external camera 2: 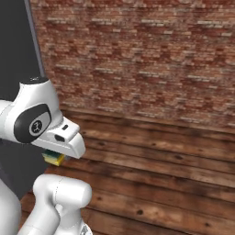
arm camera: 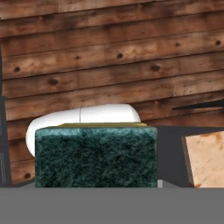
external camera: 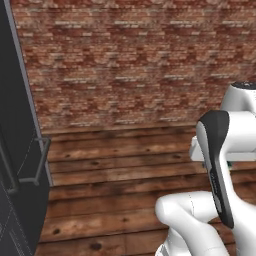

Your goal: Place the sponge inside the microwave to prepare for sanitizing.

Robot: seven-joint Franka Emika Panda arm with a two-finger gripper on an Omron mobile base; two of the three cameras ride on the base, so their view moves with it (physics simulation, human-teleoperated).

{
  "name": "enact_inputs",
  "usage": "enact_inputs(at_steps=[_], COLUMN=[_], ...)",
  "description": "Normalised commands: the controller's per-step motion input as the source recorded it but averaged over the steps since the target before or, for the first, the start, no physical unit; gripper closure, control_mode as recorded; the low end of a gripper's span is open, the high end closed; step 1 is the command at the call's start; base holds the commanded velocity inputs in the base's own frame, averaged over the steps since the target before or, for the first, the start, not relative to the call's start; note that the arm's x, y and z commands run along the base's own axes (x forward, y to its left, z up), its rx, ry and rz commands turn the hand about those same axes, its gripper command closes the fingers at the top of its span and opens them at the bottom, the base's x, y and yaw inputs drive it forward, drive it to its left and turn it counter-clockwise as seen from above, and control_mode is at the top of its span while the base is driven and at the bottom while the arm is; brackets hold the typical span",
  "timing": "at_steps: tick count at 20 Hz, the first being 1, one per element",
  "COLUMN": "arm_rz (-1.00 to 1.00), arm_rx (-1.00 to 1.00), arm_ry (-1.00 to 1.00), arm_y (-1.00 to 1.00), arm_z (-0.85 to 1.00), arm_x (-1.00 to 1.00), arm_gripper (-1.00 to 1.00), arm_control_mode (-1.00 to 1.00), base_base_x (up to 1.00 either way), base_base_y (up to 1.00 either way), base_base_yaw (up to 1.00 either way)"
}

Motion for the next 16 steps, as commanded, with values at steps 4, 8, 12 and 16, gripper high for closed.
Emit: enact_inputs(at_steps=[4,8,12,16], arm_rz=[0.0,0.0,0.0,0.0], arm_rx=[0.0,0.0,0.0,0.0], arm_ry=[0.0,0.0,0.0,0.0], arm_y=[0.0,0.0,0.0,0.0], arm_z=[0.0,0.0,0.0,0.0], arm_x=[0.0,0.0,0.0,0.0], arm_gripper=[1.0,1.0,1.0,1.0], arm_control_mode=[1.0,1.0,1.0,1.0], base_base_x=[1.0,1.0,1.0,1.0], base_base_y=[-0.51,-0.5,-0.5,-0.63], base_base_yaw=[0.08,0.08,0.08,0.14])
